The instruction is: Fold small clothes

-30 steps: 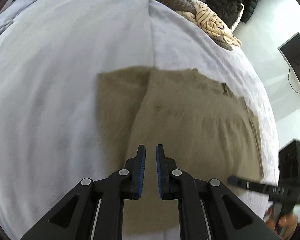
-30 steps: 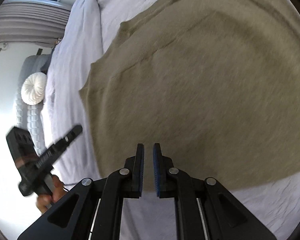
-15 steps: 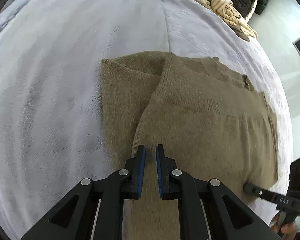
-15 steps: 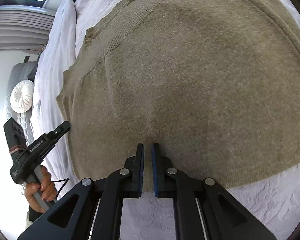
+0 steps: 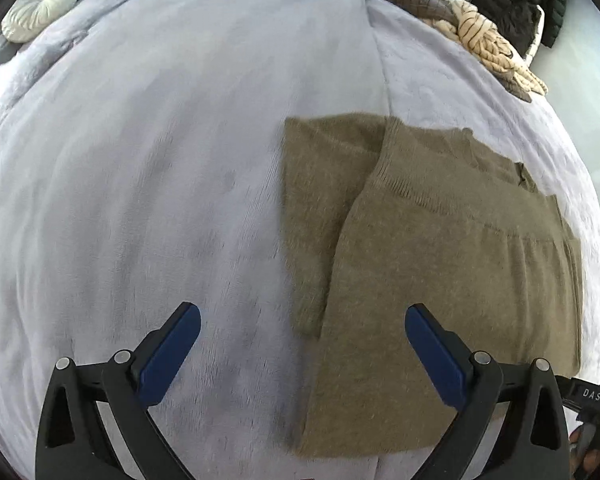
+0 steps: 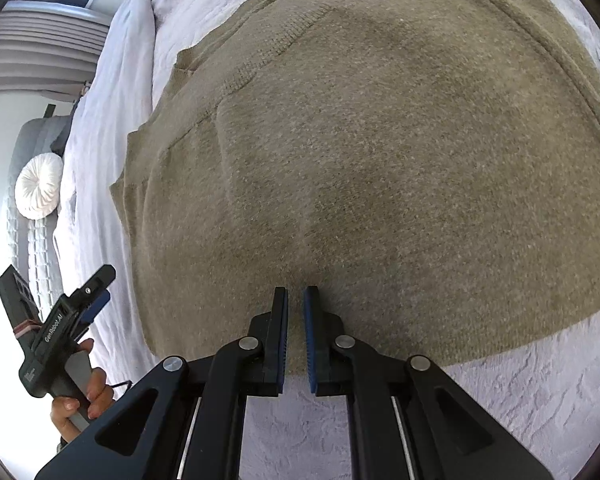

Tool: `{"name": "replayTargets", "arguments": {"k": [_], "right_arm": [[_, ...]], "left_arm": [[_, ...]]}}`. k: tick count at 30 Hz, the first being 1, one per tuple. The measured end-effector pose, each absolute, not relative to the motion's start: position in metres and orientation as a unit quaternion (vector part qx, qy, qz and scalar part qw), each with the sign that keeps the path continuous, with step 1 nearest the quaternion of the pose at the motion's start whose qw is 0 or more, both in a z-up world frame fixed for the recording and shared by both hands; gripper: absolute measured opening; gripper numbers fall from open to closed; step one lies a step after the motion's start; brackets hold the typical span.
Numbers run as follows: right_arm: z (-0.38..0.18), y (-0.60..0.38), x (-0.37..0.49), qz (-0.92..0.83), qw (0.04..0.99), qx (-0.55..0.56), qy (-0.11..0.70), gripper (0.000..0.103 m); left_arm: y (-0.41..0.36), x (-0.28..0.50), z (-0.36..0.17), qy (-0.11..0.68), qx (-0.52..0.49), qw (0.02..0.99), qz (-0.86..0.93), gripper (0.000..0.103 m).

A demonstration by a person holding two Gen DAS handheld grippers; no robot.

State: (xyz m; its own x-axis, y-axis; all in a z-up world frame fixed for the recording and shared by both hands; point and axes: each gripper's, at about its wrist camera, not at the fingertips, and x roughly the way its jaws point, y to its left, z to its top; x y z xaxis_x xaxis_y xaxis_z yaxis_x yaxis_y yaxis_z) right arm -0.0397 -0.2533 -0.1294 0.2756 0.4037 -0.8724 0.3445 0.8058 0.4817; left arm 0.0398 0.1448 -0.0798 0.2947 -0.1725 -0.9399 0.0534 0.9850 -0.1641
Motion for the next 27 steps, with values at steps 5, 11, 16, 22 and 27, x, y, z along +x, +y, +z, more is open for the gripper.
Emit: {"name": "replayTargets", "arguments": {"k": [5,11,16,22,27], "right_arm": [[-0.125,-0.247,-0.041,0.023,0.736,0.309,0.602,0.029],[-0.114,-0.233,-0.046,0.04,0.74,0.297,0.602,0.041],[-0.113,-0.22,-0.052,0.061,0.734,0.298,0.607,0.041],[-0.12,-0.209,-0.054,0.092,0.715,0.326,0.612,0.041],[-0.126,-0.195,-0.057,0.107,0.7,0.342,0.618,0.041]], "left_arm": [[0.155,0.034,-0.088,0.614,-0.05,0.786,-0.046,0.102],[0.161,0.029,-0.094,0.626,-0.056,0.777,-0.034,0.102],[0.164,0.025,-0.094,0.625,-0.046,0.779,-0.027,0.102],[0.172,0.021,-0.094,0.63,-0.042,0.775,-0.023,0.102],[0.172,0.023,-0.1,0.641,-0.031,0.767,-0.022,0.102]]}}
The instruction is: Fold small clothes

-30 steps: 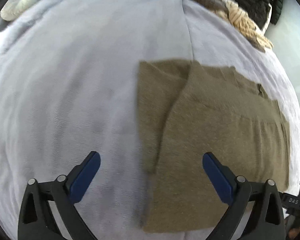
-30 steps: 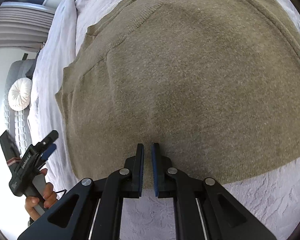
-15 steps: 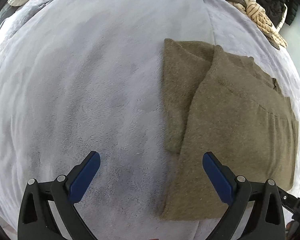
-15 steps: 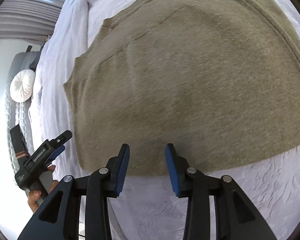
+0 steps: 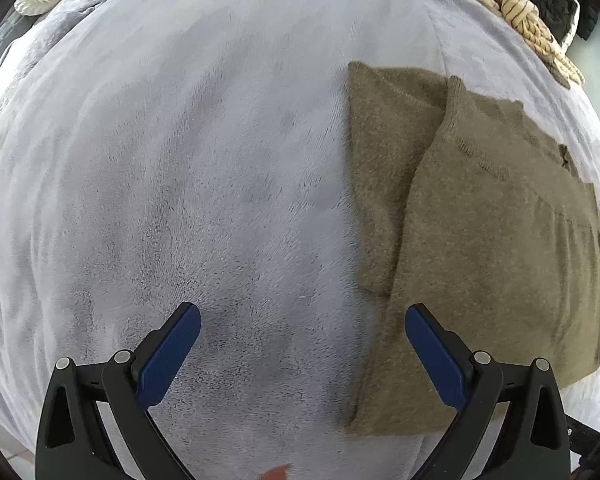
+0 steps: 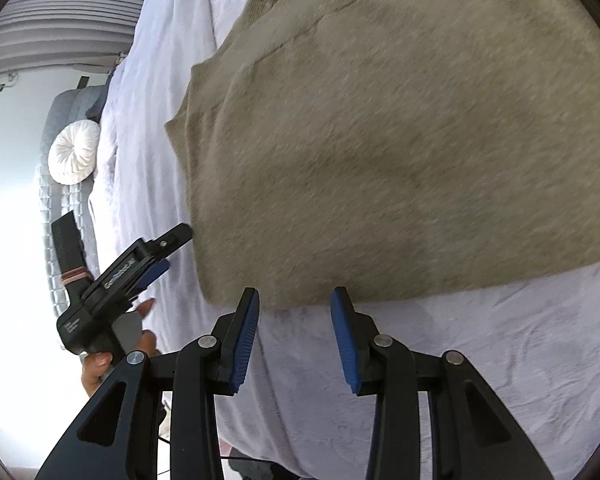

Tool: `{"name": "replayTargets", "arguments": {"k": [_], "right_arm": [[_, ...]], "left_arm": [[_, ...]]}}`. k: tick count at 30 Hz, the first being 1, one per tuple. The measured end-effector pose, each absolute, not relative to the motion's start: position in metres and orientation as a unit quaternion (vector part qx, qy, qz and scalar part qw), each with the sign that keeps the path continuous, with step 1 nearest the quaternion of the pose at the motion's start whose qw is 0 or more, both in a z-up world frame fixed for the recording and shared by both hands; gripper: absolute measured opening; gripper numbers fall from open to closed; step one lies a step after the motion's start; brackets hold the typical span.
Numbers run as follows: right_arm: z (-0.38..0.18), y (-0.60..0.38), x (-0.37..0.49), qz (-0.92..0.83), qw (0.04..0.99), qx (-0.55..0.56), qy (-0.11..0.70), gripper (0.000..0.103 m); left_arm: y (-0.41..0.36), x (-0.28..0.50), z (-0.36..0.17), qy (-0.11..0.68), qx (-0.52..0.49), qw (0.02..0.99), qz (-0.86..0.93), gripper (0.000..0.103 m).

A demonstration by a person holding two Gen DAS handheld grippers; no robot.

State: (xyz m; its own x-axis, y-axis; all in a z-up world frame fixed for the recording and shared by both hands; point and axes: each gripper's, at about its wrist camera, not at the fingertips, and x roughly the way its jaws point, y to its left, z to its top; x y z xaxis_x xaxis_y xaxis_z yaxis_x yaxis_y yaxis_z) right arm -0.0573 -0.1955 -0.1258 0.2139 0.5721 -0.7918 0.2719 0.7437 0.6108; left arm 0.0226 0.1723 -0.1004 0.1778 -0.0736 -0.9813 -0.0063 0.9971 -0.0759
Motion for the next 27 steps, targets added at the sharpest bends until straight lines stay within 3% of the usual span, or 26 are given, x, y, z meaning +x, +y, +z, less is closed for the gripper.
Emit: {"name": "replayTargets", "arguments": {"k": [13,21,27], "right_arm": [[-0.16,-0.172,-0.058,0.113,0.658,0.393,0.633,0.041],[-0.176,-0.167,-0.044,0.11,0.649,0.468,0.589,0.043],[-0.185,-0.153,-0.036,0.12,0.635,0.527,0.552,0.047]], "left_arm": [[0.177,0.014,-0.106,0.65,-0.044,0.758,-0.034,0.102],[0.179,0.017,-0.11,0.653,-0.042,0.754,-0.051,0.102],[0.19,0.018,-0.109,0.647,-0.094,0.753,-0.074,0.102]]}}
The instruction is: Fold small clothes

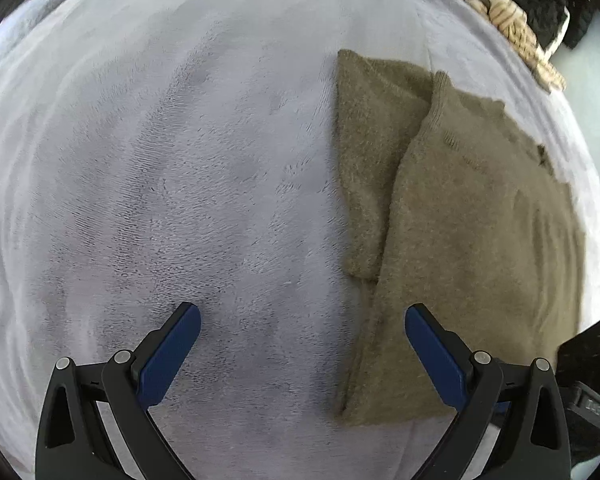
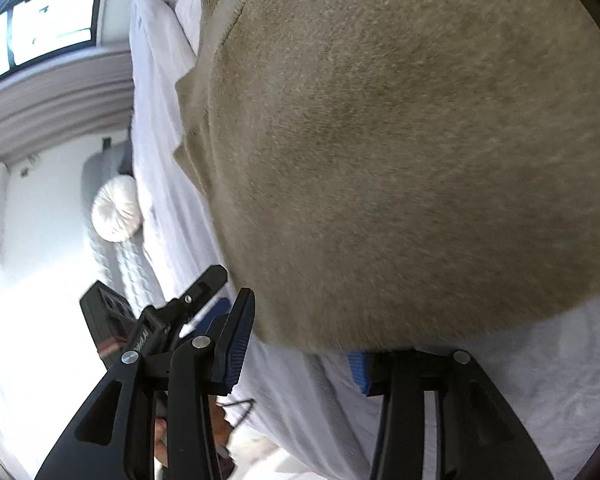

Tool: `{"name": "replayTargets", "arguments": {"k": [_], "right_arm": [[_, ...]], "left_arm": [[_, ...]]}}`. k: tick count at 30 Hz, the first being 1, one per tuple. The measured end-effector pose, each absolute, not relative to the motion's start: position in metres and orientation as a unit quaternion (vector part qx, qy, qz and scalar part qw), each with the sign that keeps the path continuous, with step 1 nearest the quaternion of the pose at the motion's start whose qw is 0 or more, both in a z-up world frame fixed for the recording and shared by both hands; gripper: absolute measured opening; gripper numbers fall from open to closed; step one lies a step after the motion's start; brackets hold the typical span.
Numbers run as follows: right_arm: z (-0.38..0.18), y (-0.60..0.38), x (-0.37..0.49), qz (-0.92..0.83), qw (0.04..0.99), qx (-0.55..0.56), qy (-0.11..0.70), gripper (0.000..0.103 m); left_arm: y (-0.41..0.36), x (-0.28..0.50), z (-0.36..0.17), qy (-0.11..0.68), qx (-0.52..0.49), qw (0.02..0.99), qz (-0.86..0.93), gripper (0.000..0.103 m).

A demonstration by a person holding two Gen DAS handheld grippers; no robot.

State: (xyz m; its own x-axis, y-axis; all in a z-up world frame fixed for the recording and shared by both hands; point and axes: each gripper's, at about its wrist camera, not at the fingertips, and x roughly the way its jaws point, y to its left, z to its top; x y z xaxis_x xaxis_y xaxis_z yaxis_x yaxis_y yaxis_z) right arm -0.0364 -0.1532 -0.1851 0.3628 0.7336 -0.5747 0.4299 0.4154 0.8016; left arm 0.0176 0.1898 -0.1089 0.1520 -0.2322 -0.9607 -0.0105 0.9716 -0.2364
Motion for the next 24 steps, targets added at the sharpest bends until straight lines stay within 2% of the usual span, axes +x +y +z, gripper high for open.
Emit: {"name": "replayTargets", "arguments": {"k": [5,6,7,8,19,24], "right_arm": [[-0.189,-0.144,-0.022,0.135,0.62,0.57,0.522,0.047],[-0.188,-0.147,-0.019,0.136,0.622,0.569,0.52,0.044],[-0.187,-0.147,-0.016,0.135,0.626,0.566,0.519,0.029],[-0.185,-0.147,-0.012,0.133,0.632,0.557,0.522,0.009],[-0.128,-0.145,0.008,0.208,0.678,0.52,0.475,0.009],[-0.13,-0.137,0.009,0.213,0.689,0.478,0.501,0.009]], "left_arm": [[0.198,0.021,-0.109,0.645,-0.148,0.742,-0.102,0.102],[0.197,0.021,-0.107,0.646,-0.152,0.741,-0.105,0.102],[0.197,0.021,-0.108,0.646,-0.156,0.739,-0.11,0.102],[0.194,0.021,-0.107,0.645,-0.163,0.736,-0.121,0.102],[0.159,0.065,-0.117,0.641,-0.27,0.681,-0.231,0.102],[0.131,0.08,-0.109,0.635,-0.272,0.669,-0.274,0.102]]}}
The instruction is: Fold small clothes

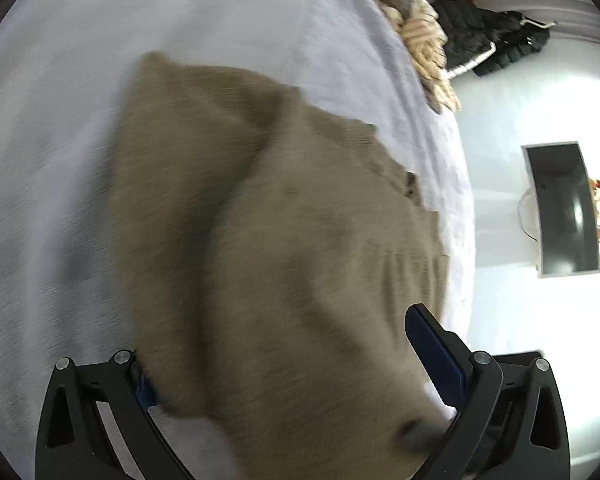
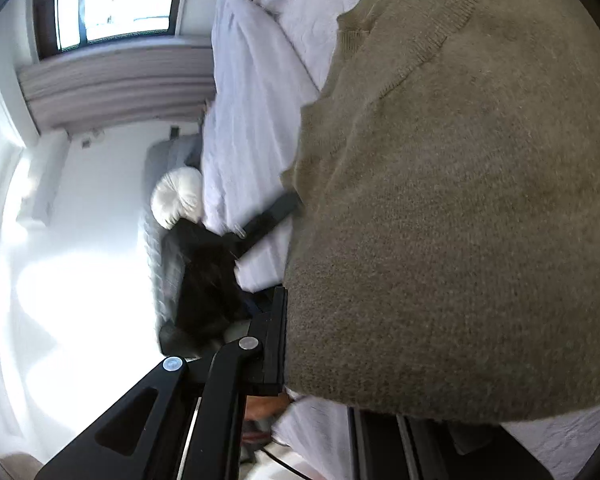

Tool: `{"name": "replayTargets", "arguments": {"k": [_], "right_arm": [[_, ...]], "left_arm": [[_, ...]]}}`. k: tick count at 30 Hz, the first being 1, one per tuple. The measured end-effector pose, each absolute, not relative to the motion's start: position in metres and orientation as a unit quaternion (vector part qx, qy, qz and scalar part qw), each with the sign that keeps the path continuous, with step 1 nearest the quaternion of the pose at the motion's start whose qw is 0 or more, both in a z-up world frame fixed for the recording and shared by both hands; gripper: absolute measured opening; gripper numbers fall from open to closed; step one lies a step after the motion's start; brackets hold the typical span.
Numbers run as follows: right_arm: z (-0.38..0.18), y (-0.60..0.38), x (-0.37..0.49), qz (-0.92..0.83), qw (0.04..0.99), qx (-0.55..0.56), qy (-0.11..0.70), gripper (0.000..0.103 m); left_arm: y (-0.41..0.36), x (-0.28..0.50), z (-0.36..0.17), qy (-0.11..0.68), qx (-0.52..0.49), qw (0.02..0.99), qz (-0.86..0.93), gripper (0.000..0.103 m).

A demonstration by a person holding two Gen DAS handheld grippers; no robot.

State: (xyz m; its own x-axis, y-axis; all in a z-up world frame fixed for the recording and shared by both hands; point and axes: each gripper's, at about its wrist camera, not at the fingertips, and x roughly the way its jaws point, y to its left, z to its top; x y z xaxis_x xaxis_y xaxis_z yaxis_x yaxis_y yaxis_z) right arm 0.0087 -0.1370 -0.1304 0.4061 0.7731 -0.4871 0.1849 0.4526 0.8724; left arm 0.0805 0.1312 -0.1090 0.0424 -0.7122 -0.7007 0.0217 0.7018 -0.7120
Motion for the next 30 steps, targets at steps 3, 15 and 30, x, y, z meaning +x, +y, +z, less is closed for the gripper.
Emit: {"name": "replayTargets", "arguments": {"k": [3,15,30], "right_arm": [[-0.142,-0.13,0.009,0.212,0.679,0.471,0.522,0.009],[-0.128,-0.155,-0.009,0.191,0.688,0.346,0.608,0.058],[-0.141,-0.214,0.035,0.087,0.753,0.258,0.599,0.009]], "left_arm": [[0.121,0.085,-0.107,0.638,-0.266,0.668,-0.275,0.102],[0.103,0.078,-0.111,0.648,-0.154,0.71,-0.226,0.102],[0.101,0.083,-0.101,0.643,-0.095,0.737,-0.183,0.017]]}}
